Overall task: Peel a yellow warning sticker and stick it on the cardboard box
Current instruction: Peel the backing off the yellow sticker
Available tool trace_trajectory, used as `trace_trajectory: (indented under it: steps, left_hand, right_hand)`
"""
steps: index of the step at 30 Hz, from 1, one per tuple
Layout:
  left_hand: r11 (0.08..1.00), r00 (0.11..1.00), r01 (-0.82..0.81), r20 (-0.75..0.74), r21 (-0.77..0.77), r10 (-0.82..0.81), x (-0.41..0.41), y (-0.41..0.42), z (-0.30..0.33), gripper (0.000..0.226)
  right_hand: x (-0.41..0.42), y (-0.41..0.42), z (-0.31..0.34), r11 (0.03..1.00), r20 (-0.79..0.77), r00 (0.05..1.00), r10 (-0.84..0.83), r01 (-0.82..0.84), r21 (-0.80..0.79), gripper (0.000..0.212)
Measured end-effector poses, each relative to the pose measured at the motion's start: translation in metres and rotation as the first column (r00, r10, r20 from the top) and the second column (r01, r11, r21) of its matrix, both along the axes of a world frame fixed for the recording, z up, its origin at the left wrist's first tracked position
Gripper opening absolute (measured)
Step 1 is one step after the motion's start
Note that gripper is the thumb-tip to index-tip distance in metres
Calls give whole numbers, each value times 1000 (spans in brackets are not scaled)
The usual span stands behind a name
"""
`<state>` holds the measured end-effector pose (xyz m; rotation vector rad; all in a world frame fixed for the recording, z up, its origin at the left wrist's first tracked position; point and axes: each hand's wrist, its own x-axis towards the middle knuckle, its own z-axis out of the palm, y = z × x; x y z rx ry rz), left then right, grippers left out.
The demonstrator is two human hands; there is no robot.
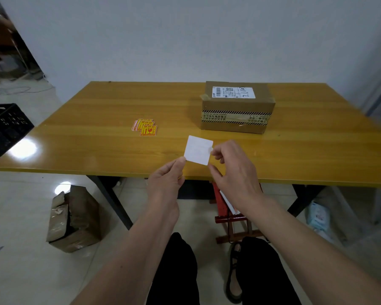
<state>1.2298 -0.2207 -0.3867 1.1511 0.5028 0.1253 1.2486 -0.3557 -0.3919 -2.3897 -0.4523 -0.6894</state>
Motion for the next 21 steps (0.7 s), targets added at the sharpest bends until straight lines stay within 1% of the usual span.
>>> trace_trajectory:
  steps: [4, 6, 8, 10, 11, 12, 13, 14, 15, 17, 18, 19, 21]
  left_hand:
    - [1000, 1000, 9, 8, -4, -9, -2, -1, 0, 1]
    - [1000, 1000, 10, 10, -4, -10, -3, -1, -1, 2]
    - [1000, 1000, 19, 7, -15, -19, -3, 0, -2, 1]
    - [999, 999, 39, 4, -26, -39, -4, 0, -3, 3]
    - [998, 999, 49, 4, -32, -49, -4, -1, -3, 4]
    - [998, 999, 54, 5, -41, -54, -5, -1, -3, 6]
    - [997, 999, 51, 5, -55, -51, -5, -1, -3, 8]
    - [997, 999, 38, 4, -74, -38, -5, -2, -3, 11]
    - [995, 1000, 19, 2, -96, -19, -4, -2, -4, 14]
    - [993, 1000, -5, -2, -115, 5, -3, -1, -6, 16]
    - [995, 1000, -11, -8, -100, 10, -3, -1, -7, 10]
    - [997, 1000, -12, -14, -76, 11, -3, -2, -8, 6]
    - [999, 1000, -2, -17, -32, 1, -4, -3, -10, 6]
  right_hand:
    - [-3, -2, 0, 998, 106, 994, 27, -22, -52, 33]
    - [-3, -4, -2, 996, 153, 987, 43, -30, -86, 27]
    - [-4, -5, -3, 995, 198, 978, 60, -42, -94, 15]
    - [-4, -8, -5, 997, 220, 974, 63, -50, -64, 6]
    - [-4, -9, -5, 998, 202, 977, 62, -57, -33, 5]
    - [-4, -9, -4, 998, 161, 985, 60, -63, 14, 3]
    - [-5, -9, -2, 993, 94, 994, 57, -66, 96, 0]
    - [-5, -8, 1, 975, 5, 999, 46, -46, 216, 4]
    - [-5, -8, 6, 932, -101, 994, 41, -1, 364, 9]
    - [-5, -9, 16, 767, -277, 958, 73, 123, 630, 14]
    - [-6, -9, 20, 687, -334, 936, 112, 170, 706, 14]
    - [-7, -10, 23, 641, -374, 915, 151, 197, 742, 14]
    - [-10, -9, 26, 639, -407, 892, 195, 200, 743, 14]
